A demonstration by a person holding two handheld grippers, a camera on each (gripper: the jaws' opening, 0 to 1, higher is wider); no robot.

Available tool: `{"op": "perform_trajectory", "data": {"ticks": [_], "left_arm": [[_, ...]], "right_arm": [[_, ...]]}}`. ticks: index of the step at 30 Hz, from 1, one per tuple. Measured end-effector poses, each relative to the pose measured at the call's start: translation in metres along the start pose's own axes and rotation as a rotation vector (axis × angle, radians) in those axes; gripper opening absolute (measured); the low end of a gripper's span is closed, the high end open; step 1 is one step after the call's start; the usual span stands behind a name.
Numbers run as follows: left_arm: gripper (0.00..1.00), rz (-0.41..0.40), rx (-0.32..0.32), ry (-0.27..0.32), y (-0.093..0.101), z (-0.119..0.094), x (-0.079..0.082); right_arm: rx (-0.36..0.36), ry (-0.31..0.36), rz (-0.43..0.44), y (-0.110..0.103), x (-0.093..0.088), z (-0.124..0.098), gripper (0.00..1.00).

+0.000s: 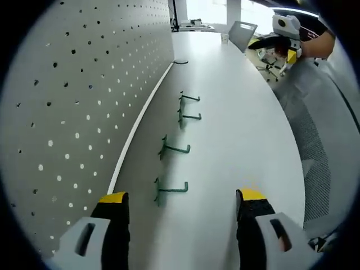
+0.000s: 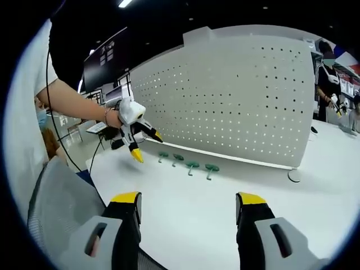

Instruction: Insert the hook assembly into the mounting plate slot until the hook locks in place.

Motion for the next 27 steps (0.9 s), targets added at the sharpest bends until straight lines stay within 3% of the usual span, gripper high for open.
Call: {"op": "perform_trajectory", "data": {"ticks": [14, 27], "left_arm": [[0.79, 0.073, -0.066, -0.088, -0.007, 0.019, -0.006], [0.77, 0.059, -0.117, -0.136, -0.009, 0.031, -0.015]], "right_arm": [[-0.002, -0.006, 0.004, 0.000, -0.001, 0.001, 0.65], [-0.005, -0.008, 0.010, 0.001, -0.002, 0.001, 0.65]]}}
Point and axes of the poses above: the point that each gripper's makers call its tool centre point, and the gripper's own axes: z roughly forward along the fingers, y roughly to its right, x roughly out of its top, the point moved 6 cm from there along -z, roughly backward along the fingers, and after that the axes turned 3 degrees about z, right-handed, at the moved point
